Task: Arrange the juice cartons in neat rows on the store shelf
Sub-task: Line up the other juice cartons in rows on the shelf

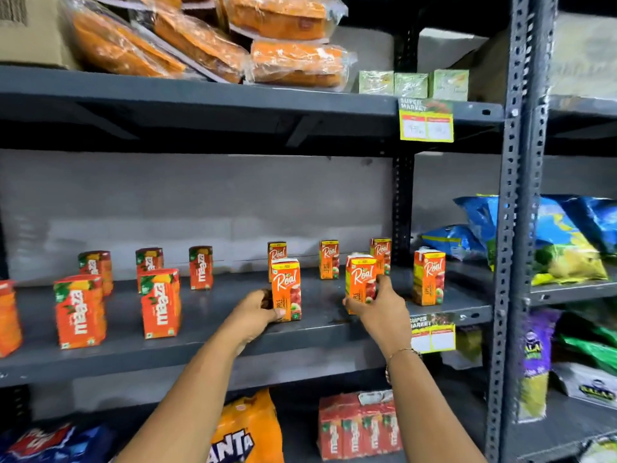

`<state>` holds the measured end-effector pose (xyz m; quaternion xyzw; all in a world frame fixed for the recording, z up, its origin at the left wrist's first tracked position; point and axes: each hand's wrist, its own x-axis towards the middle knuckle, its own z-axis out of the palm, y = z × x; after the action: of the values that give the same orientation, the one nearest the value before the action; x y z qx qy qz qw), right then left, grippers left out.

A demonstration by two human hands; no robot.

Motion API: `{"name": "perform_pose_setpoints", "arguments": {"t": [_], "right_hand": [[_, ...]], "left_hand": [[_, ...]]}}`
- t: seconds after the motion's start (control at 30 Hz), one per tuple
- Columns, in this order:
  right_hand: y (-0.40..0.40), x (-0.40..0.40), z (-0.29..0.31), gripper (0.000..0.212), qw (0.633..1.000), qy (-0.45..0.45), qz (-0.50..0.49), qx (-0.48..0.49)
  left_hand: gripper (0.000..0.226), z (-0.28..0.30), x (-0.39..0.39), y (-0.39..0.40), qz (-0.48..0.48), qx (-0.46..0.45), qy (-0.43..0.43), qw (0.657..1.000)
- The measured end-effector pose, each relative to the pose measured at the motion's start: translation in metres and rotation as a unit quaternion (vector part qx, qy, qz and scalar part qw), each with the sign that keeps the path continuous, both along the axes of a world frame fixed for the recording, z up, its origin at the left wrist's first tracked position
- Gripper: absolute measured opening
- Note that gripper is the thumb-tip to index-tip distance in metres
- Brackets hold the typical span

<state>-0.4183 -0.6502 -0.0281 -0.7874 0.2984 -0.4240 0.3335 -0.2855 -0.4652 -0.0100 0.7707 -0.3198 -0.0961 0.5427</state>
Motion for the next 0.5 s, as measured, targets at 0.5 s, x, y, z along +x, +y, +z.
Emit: {"name": "perform_pose_setpoints", "arguments": {"t": [0.5], "right_hand": [[-0.0038, 0.0027, -0.0045, 0.053, 1.0, -0.002, -0.012, -0.027]], "left_hand": [[0.039, -0.0028, -0.0007, -0.0012, 0.023, 0.017, -0.026, 0.999]]}}
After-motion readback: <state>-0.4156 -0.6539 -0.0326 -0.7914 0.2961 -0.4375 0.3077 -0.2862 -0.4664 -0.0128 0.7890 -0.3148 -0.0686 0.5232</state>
